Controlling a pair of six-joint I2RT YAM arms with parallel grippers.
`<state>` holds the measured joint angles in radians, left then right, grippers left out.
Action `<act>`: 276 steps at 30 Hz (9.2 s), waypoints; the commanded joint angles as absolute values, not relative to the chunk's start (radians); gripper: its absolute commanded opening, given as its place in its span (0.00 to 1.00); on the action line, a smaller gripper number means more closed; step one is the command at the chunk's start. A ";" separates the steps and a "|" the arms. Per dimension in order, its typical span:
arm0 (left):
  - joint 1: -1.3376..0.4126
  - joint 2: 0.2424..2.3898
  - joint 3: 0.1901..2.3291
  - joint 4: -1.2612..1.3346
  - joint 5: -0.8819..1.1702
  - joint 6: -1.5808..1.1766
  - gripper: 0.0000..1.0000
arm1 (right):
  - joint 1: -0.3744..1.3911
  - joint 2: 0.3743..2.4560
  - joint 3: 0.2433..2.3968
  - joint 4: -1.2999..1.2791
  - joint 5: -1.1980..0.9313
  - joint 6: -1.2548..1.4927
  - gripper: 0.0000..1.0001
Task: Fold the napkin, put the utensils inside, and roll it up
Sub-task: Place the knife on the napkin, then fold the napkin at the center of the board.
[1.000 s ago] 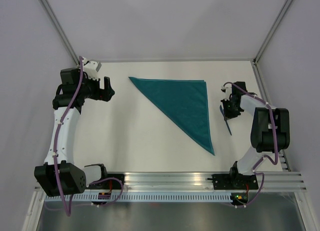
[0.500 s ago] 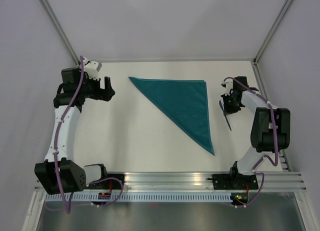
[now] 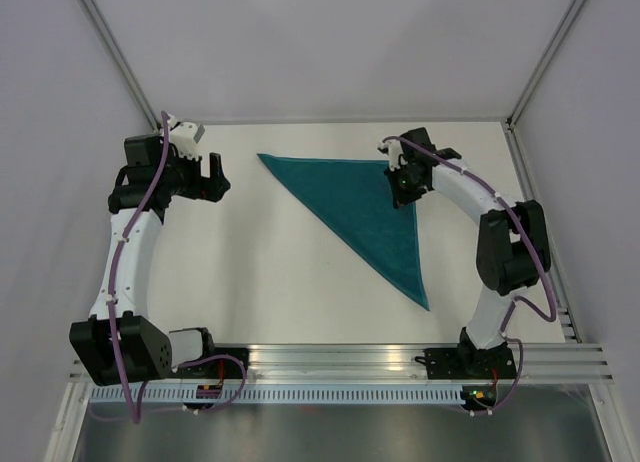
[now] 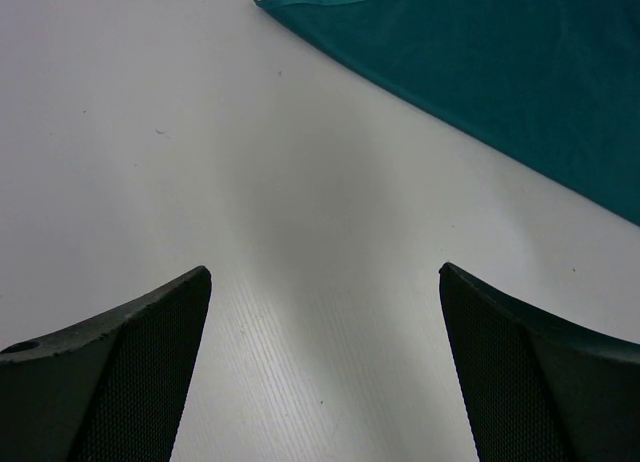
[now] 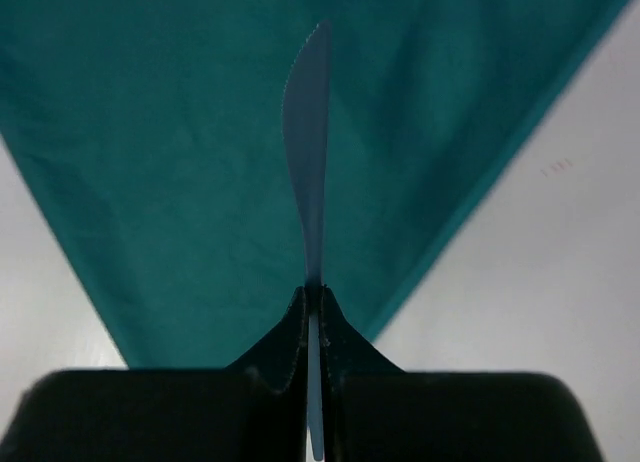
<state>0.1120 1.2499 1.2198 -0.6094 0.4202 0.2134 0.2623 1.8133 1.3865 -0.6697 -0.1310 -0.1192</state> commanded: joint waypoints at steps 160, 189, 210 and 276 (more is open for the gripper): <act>-1.508 1.885 0.859 0.684 -0.224 0.601 0.69 | -0.385 1.608 1.157 -0.552 -0.209 -0.123 0.40; -1.407 1.999 0.922 0.730 -0.060 0.552 0.67 | -0.446 1.614 1.144 -0.538 -0.204 -0.130 0.37; -1.374 2.102 1.037 0.709 -0.055 0.523 0.55 | -0.451 1.614 1.143 -0.543 -0.215 -0.135 0.34; -0.591 1.950 1.299 0.161 0.052 -0.023 0.02 | -0.451 1.646 1.146 -0.545 -0.209 -0.138 0.31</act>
<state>-0.6029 1.9839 1.2892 0.1558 0.0128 0.0303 -0.4435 1.6371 1.1503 -0.5560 -0.2123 -0.1356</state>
